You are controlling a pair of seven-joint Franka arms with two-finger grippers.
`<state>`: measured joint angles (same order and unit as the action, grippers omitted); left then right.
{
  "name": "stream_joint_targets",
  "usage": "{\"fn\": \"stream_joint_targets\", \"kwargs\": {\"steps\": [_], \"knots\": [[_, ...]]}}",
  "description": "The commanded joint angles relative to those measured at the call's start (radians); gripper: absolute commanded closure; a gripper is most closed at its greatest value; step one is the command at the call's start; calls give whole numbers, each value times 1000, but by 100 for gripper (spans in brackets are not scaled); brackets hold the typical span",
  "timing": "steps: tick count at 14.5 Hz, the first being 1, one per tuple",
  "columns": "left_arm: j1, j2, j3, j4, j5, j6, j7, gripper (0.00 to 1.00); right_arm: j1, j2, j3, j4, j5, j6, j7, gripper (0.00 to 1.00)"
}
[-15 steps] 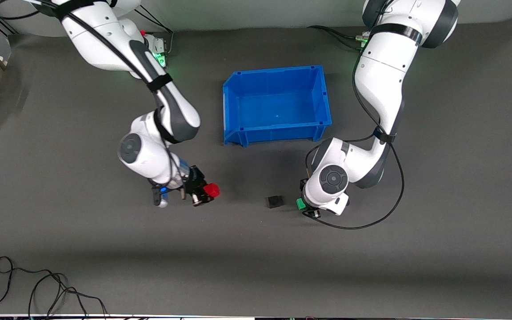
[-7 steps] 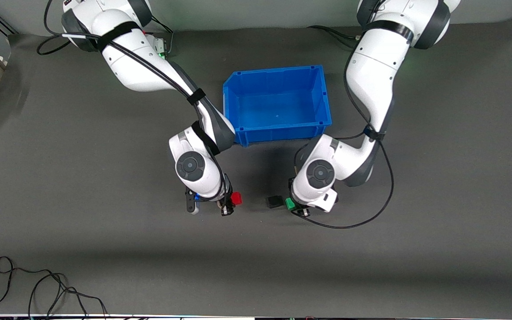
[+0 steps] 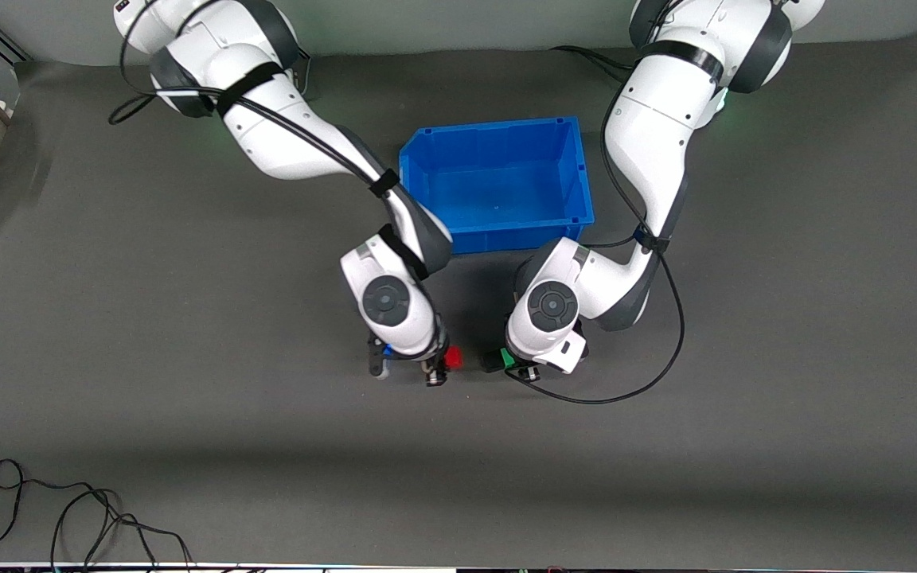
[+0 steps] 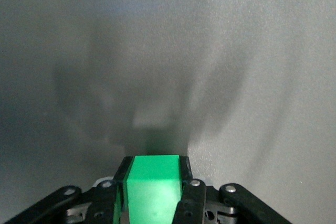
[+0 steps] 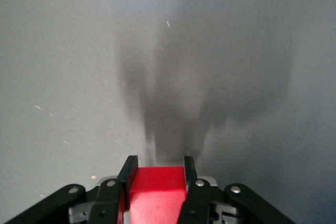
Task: Attach green and red cubes to black cube
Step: 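Lower both cubes against the black cube and open both grippers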
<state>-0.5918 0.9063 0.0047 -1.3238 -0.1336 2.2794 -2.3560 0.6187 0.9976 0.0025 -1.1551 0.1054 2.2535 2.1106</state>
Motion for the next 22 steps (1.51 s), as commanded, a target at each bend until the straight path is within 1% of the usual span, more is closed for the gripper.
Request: {"fn": "stream_joint_targets", "kwargs": {"steps": [1, 3, 9, 11, 15, 16, 17, 18, 19, 20, 21, 22], "knots": [[-19, 14, 17, 34, 0, -9, -23, 100, 9, 30, -12, 72, -32, -32, 46, 100], [-26, 14, 17, 34, 2, -12, -20, 100, 27, 35, -13, 68, -44, -32, 48, 100], [-49, 13, 17, 54, 3, -29, -16, 100, 35, 58, -19, 69, -76, -15, 68, 100], [-62, 13, 17, 54, 38, -31, -16, 100, 35, 58, -19, 68, -76, -14, 68, 100], [-63, 14, 17, 52, 46, -18, -14, 100, 35, 62, -21, 69, -76, -11, 68, 100], [-63, 13, 17, 52, 60, -20, -9, 76, 35, 64, -21, 68, -76, -3, 68, 100], [-62, 8, 17, 52, 99, -20, 9, 49, 35, 64, -21, 66, -76, 6, 68, 100], [-63, 6, 17, 54, 120, -18, 7, 38, 35, 65, -21, 66, -76, 9, 68, 100], [-63, 6, 17, 54, 121, -18, 4, 29, 35, 65, -21, 66, -76, 14, 68, 100], [-62, 5, 17, 54, 123, -21, 3, 9, 33, 65, -21, 66, -76, 14, 66, 100], [-62, 3, 17, 54, 123, -23, 4, 0, 26, 65, -21, 68, -73, 14, 63, 100], [-60, 2, 17, 54, 123, -24, 4, 0, 23, 65, -19, 71, -73, 15, 63, 84]]}}
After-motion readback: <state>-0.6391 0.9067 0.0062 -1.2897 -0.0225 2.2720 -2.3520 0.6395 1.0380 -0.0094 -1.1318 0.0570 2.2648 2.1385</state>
